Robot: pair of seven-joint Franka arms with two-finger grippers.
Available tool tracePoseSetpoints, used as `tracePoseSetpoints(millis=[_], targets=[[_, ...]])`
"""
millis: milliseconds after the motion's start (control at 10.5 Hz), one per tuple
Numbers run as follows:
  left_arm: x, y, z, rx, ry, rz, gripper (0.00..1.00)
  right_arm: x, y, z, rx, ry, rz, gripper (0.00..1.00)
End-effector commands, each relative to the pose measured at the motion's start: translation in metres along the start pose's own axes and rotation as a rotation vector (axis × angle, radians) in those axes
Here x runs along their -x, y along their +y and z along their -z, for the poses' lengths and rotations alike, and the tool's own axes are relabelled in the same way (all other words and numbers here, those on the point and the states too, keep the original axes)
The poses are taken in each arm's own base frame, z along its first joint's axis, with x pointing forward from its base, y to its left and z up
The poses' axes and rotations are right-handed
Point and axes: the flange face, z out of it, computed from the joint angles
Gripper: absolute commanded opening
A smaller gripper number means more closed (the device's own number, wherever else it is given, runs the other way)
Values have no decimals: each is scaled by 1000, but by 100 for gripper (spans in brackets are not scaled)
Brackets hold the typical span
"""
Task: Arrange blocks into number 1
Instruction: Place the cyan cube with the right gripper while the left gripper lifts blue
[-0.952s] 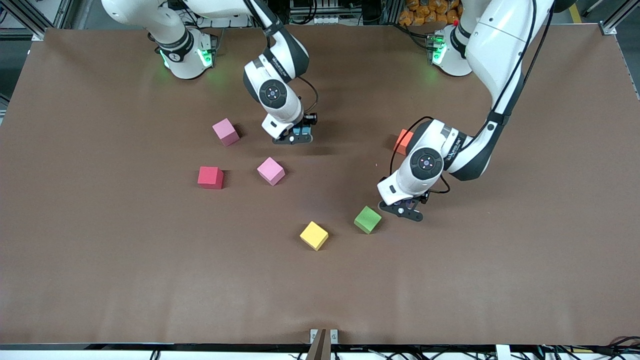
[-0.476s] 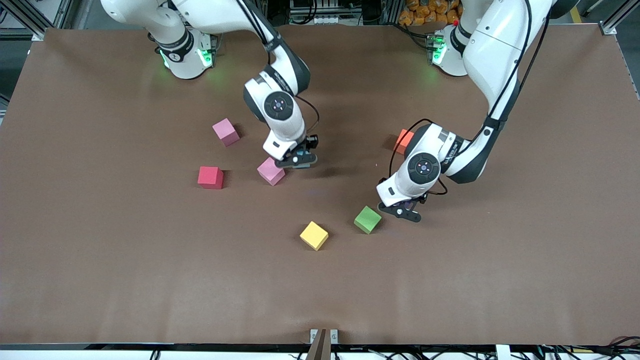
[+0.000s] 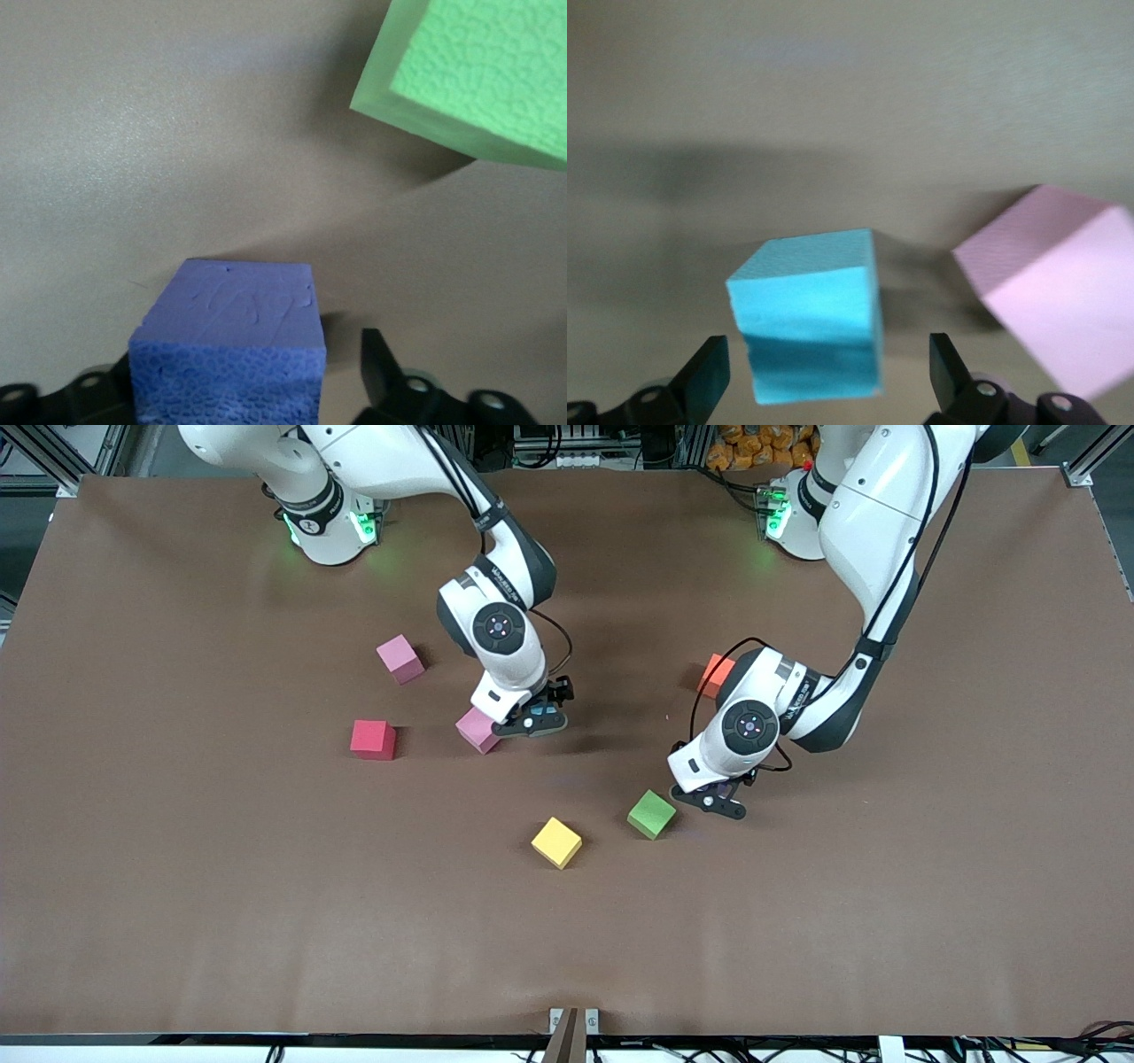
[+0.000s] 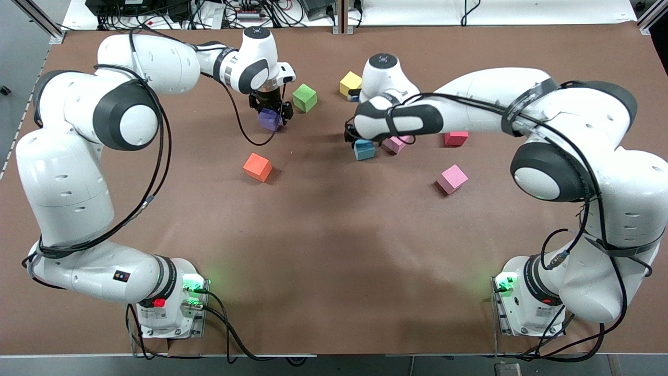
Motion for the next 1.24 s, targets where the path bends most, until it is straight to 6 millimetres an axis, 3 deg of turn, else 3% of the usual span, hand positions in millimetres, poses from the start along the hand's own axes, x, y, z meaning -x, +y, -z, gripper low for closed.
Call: tracePoseSetpoints(millis=[0, 95, 286, 381, 571, 762, 1143], targets=[[-2, 5, -6, -14, 2, 60, 14, -8, 45, 51, -3, -40, 74, 100], [-2, 10, -7, -15, 2, 72, 0, -14, 68, 55, -5, -43, 99, 100], [-1, 11, -1, -16, 7, 134, 0, -28, 110, 64, -15, -37, 204, 100], [-1, 19, 12, -16, 25, 173, 0, -30, 140, 73, -23, -47, 227, 100], [1, 18, 35, -26, 30, 209, 0, -23, 187, 71, -28, -108, 190, 100], [0, 14, 50, -10, 43, 276, 0, -25, 201, 70, -2, -122, 245, 100], [-4, 28, 64, 5, 72, 529, 0, -25, 193, 63, 9, -117, 292, 100]])
